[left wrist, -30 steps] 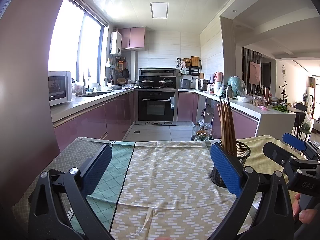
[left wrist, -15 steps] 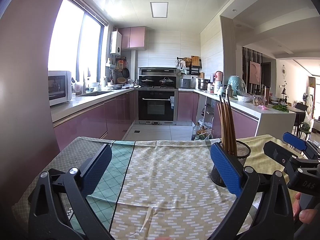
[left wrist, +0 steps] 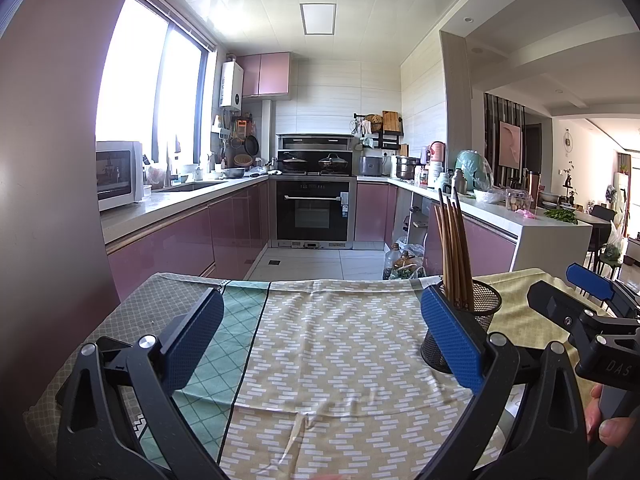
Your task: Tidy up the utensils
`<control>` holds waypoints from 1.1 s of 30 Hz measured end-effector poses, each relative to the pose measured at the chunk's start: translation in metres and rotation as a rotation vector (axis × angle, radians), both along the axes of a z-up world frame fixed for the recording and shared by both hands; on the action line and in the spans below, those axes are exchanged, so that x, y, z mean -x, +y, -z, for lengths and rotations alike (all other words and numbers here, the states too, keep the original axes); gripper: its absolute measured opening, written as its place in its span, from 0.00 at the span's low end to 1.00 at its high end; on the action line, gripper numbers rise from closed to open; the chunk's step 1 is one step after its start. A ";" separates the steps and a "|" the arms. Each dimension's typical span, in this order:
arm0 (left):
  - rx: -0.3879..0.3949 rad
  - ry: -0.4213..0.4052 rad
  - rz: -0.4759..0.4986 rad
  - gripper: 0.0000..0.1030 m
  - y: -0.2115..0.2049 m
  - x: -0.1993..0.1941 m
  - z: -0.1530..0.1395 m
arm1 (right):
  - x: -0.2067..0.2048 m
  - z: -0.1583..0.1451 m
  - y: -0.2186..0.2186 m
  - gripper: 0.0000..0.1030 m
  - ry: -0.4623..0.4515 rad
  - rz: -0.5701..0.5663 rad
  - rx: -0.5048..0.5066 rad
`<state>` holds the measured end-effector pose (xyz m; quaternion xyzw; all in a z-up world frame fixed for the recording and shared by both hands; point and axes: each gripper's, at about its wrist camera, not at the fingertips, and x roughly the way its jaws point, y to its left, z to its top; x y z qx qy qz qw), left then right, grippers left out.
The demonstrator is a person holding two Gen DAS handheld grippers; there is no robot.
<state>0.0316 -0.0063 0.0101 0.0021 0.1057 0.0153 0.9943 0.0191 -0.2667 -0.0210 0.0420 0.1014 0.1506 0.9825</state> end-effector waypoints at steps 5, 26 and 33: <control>0.000 0.001 0.001 0.94 0.000 0.000 0.000 | 0.000 0.000 0.000 0.94 -0.001 0.000 0.000; -0.002 0.000 0.000 0.94 0.000 0.000 -0.001 | 0.000 0.000 0.000 0.94 -0.001 0.005 -0.004; -0.002 0.001 -0.004 0.94 0.000 -0.001 0.002 | -0.002 0.000 0.002 0.94 0.003 0.003 -0.004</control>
